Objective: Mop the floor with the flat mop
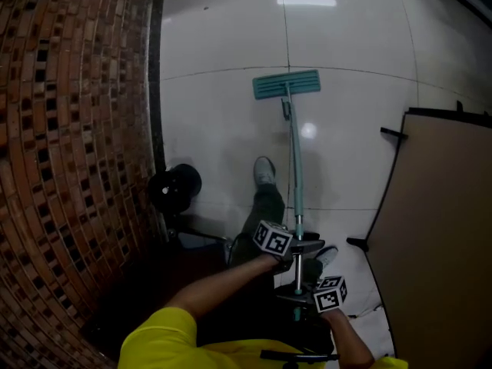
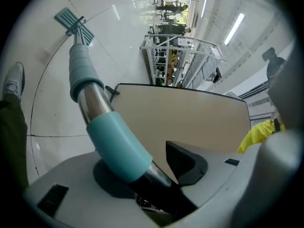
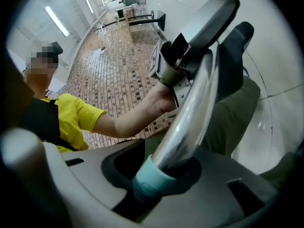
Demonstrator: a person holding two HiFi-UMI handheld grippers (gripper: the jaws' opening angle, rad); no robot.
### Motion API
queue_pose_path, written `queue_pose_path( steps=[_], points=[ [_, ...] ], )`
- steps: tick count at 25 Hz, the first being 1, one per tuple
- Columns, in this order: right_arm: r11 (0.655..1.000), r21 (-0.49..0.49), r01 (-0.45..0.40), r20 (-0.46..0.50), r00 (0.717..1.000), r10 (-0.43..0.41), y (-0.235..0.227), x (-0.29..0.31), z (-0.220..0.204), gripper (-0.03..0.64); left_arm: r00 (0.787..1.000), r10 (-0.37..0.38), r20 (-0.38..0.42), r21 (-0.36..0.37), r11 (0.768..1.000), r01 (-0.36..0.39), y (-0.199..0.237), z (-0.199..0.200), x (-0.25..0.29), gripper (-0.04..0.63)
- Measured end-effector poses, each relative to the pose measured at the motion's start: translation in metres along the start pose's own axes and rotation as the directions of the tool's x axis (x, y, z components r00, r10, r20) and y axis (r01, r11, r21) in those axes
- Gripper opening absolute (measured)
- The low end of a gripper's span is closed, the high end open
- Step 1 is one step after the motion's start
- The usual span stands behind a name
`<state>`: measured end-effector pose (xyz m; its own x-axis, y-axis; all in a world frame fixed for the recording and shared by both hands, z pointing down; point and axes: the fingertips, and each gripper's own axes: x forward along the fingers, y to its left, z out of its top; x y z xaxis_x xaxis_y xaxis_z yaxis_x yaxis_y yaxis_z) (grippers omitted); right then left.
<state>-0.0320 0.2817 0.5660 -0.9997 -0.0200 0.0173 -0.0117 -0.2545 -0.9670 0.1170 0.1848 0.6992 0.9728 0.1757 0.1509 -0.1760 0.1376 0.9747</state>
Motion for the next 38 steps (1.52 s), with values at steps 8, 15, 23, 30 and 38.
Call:
queue_pose_path(
  steps=[8, 15, 23, 30, 38],
  points=[
    [0.985, -0.169, -0.025, 0.081, 0.996, 0.040, -0.038, -0.005, 0.177, 0.112, 0.987, -0.104, 0.126, 0.151, 0.985, 0.084, 0.033, 0.183, -0.011, 0.198],
    [0.978, -0.209, -0.024, 0.147, 0.988, 0.055, -0.047, -0.004, 0.326, 0.117, 0.971, -0.166, 0.172, 0.153, 0.978, 0.140, 0.037, 0.335, -0.031, 0.199],
    [0.991, -0.131, -0.008, 0.008, 1.000, 0.010, -0.028, 0.007, 0.205, 0.123, 0.981, -0.103, 0.164, 0.085, 0.992, 0.090, 0.025, 0.223, -0.026, 0.198],
    [0.999, -0.044, -0.027, -0.029, 0.999, 0.025, 0.062, -0.003, 0.060, 0.147, 0.984, -0.096, 0.150, -0.023, 0.995, 0.100, -0.056, 0.074, -0.021, 0.209],
    [0.991, -0.133, -0.017, -0.084, 0.996, 0.006, 0.127, -0.015, -0.023, 0.150, 0.978, -0.085, 0.193, -0.006, 0.996, 0.087, -0.137, 0.008, -0.018, 0.209]
  ],
)
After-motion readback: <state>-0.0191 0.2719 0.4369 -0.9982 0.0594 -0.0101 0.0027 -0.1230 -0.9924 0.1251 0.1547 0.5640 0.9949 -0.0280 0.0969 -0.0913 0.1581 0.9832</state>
